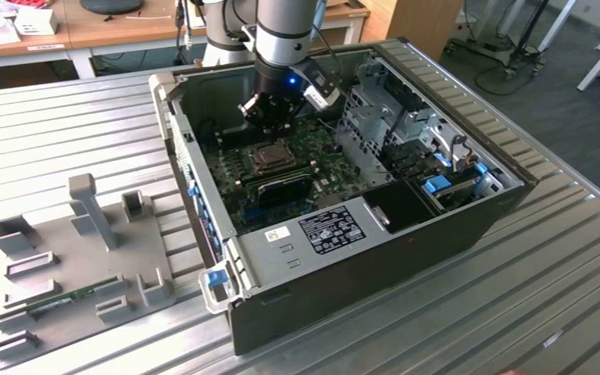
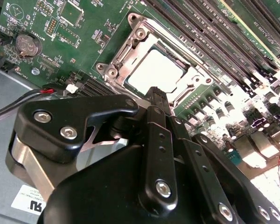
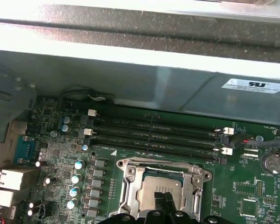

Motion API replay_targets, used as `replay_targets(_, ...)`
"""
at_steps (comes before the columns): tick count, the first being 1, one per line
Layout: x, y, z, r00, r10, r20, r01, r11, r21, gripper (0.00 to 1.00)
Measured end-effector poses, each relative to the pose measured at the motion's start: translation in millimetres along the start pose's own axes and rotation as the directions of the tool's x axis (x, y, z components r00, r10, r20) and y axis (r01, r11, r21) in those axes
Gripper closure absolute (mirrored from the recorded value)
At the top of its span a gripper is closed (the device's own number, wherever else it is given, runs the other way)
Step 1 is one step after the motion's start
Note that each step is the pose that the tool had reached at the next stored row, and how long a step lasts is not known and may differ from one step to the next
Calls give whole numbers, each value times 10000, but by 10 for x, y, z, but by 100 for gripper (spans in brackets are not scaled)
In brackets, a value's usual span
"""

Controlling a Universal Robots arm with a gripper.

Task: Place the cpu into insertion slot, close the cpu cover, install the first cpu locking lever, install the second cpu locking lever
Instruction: 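Install the second cpu locking lever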

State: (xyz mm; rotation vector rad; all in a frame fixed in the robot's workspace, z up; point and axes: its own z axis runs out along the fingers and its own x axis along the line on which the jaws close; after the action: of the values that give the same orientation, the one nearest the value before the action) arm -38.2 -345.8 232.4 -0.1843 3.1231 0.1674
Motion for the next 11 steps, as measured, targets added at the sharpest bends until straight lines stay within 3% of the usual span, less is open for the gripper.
replay_targets(11, -2, 10, -94, 10000, 0, 1, 0, 10000, -1, 89)
